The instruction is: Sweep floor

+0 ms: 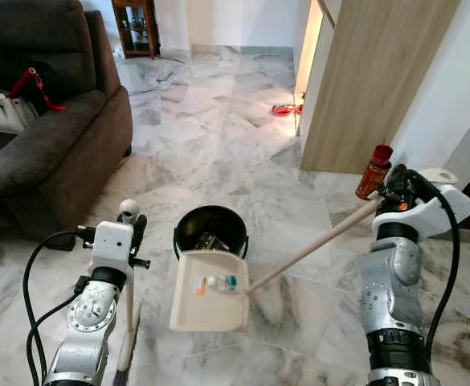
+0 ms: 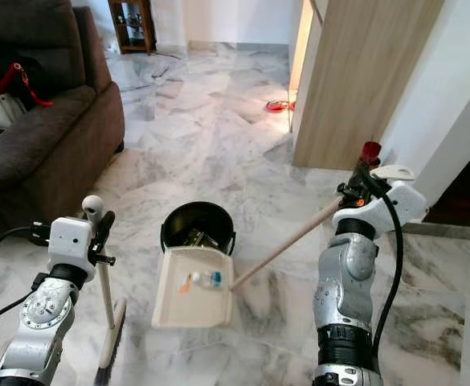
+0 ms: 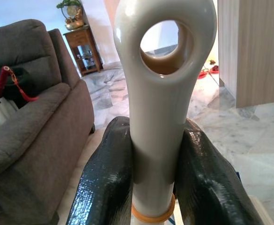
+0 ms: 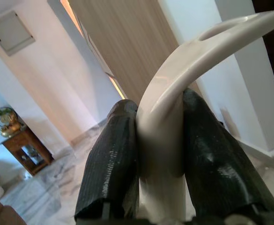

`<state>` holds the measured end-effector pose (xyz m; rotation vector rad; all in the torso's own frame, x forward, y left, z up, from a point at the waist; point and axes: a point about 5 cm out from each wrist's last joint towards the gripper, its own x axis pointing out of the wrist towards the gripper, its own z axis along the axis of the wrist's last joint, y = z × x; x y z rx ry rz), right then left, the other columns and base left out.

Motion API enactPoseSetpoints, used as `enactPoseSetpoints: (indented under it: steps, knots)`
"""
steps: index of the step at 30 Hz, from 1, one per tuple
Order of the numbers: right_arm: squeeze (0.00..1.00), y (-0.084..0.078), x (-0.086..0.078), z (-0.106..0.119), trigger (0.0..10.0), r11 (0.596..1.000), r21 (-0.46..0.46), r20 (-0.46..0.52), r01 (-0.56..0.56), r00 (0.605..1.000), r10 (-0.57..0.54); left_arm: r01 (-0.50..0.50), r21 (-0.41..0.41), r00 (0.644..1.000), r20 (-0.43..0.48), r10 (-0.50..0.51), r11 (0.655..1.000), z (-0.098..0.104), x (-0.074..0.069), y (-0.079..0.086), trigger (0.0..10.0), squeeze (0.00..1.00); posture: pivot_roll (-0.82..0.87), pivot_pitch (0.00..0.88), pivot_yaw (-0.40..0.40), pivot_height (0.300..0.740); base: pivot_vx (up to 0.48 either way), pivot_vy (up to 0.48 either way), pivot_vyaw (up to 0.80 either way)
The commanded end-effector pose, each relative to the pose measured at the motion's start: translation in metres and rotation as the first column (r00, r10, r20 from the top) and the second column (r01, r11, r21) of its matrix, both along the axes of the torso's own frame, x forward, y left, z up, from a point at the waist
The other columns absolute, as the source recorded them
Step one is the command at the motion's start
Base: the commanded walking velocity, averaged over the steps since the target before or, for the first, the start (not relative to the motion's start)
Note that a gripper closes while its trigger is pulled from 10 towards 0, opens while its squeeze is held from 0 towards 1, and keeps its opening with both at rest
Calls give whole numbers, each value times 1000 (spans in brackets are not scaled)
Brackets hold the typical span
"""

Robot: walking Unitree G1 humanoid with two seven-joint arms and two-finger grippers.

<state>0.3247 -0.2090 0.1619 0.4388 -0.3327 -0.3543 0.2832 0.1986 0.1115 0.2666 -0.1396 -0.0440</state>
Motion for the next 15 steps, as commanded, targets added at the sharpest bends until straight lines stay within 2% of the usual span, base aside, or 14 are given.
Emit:
enactPoseSetpoints:
  steps: [1,12,15]
  knots:
    - [0,0,1,24,10000,1000,25,97,3,995,-5,5,8,999,52,-6,1000,12,2,-2,10000,0,137,2,-6,740,0,277,0]
    - [0,3,2,25,10000,999,30,98,-17,995,14,-17,-33,998,58,19,999,14,4,-2,10000,0,136,0,-10,740,0,308,0]
    - [0,4,2,25,10000,999,30,97,-23,995,20,-16,-29,998,59,18,999,15,6,-4,10000,0,136,0,-10,740,0,0,0]
